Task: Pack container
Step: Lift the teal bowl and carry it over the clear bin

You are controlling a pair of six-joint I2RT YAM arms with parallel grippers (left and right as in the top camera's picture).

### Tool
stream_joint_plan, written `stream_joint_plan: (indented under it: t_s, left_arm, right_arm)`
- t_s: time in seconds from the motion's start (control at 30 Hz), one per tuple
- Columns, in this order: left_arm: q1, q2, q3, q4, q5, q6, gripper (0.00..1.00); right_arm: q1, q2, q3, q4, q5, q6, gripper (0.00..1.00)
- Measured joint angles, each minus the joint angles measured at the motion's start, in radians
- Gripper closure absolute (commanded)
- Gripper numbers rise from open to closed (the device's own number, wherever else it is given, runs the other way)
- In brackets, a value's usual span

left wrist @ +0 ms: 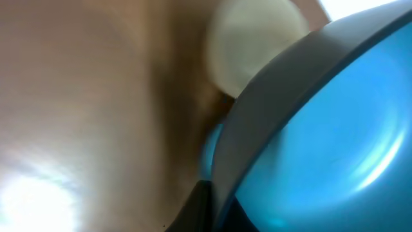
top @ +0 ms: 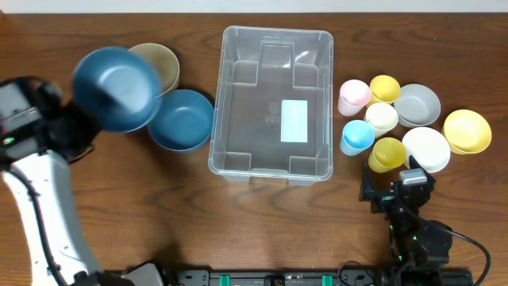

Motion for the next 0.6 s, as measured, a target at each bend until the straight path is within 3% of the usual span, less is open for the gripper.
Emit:
stream_joint_plan:
  t_s: [0.27,0.6]
  left_arm:
    - [-0.285,-0.002,0.100,0.060,0.034,0.011,0.94]
    - [-0.555,-0.002,0.137,0.136,-0.014,0.146,0.94]
  right_arm:
    - [0.000,0.000,0.000,0.000,0.000,0.000,0.01]
    - [0.000,0.000,0.000,0.000,0.000,0.000,0.01]
